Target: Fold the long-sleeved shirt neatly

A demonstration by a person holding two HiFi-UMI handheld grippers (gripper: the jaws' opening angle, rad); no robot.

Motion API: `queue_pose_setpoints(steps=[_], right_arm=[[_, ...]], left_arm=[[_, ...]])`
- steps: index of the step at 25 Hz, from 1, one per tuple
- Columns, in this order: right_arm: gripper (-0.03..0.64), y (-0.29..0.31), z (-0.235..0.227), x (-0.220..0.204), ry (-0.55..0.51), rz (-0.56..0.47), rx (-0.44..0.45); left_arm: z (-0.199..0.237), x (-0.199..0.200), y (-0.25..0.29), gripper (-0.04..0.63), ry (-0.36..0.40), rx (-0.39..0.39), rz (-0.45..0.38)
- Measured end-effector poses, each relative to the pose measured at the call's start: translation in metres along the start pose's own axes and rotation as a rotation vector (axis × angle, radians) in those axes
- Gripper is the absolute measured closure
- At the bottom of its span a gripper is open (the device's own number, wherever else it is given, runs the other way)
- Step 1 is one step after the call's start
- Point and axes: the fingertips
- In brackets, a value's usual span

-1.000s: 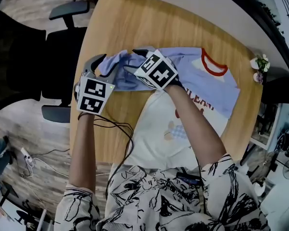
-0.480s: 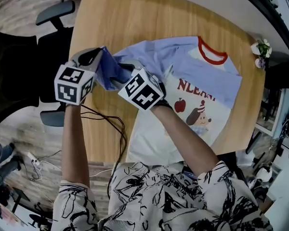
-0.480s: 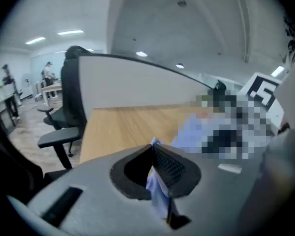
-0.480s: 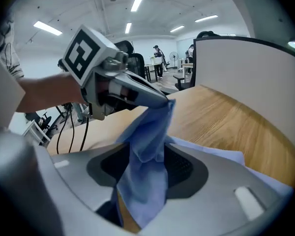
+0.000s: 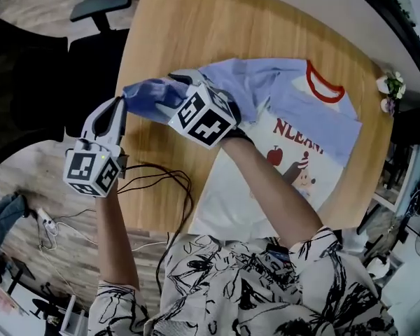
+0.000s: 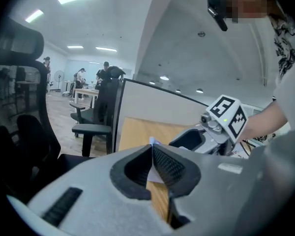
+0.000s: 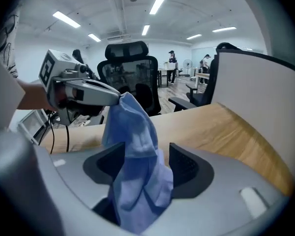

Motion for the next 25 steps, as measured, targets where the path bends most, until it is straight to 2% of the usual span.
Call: queue_pose_setpoints(steps=[3, 4, 6, 8, 13, 17, 21, 25], right_arm=[[0.321, 0.016, 0.006, 0.006, -0.092, 0.056, 0.105], [0.356, 0.019, 0.009, 0.008, -0.128, 0.066, 0.134], [0.529, 0.022, 0.013, 0.014, -0.193, 0.081, 0.167], [0.572, 0.022, 0.015, 0.025, -0.241, 0.086, 0.18], [0.569, 0.004, 0.027, 0.066, -0.301, 0.027, 0.207], [0.574, -0.03, 0.02, 0.101, -0.329, -0.061, 0.167], [0.581, -0.083, 0.017, 0.123, -0.364, -0.139, 0.111], [0.583, -0.155, 0.009, 0.126, -0.397, -0.191, 0.038]], left_arm=[[0.002, -0.01, -0.017, 0.58, -0.025, 0.032, -0.023], [0.003, -0.014, -0.022, 0.58, -0.032, 0.048, -0.03], [0.005, -0.019, -0.03, 0.58, -0.036, 0.083, -0.051], [0.007, -0.021, -0.039, 0.58, -0.027, 0.122, -0.074], [0.008, -0.012, -0.057, 0.58, -0.012, 0.22, -0.127], [-0.018, 0.024, -0.068, 0.58, 0.04, 0.267, -0.222], [-0.07, 0.07, -0.078, 0.58, 0.075, 0.253, -0.312], [-0.141, 0.114, -0.076, 0.58, 0.075, 0.176, -0.363]])
Point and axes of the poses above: the fingertips, and each gripper's own axes: y forward along the fingers, z to its left, x out of its top, and after that the axes turned 9 degrees about x, right-handed
